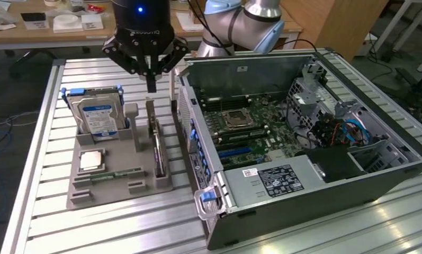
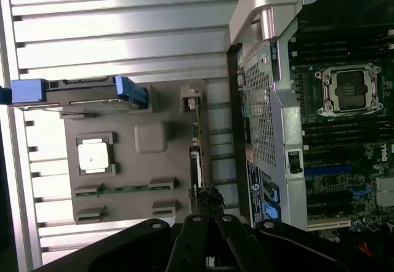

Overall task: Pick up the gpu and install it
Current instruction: 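Reach for the gpu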

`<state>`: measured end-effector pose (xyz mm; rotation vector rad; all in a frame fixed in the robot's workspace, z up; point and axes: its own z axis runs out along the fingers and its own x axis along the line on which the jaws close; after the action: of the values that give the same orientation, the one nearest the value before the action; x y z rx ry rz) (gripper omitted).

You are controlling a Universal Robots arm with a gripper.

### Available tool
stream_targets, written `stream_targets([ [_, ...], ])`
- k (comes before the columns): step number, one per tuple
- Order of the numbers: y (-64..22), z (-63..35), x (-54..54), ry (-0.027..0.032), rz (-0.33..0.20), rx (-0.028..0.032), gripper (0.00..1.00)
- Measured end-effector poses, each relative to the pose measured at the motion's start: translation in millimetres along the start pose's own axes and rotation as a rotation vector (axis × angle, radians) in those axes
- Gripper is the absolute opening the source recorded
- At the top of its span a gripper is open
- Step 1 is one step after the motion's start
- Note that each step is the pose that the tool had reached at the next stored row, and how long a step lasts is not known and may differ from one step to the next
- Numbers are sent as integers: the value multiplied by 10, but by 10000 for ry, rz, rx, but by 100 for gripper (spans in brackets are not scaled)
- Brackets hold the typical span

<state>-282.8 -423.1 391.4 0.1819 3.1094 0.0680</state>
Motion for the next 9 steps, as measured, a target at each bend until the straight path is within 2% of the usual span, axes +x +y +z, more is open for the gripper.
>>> stream_targets([
  [6, -146, 5, 5, 0, -2, 1, 11],
  [9, -178, 5, 6, 1, -1, 0, 11],
])
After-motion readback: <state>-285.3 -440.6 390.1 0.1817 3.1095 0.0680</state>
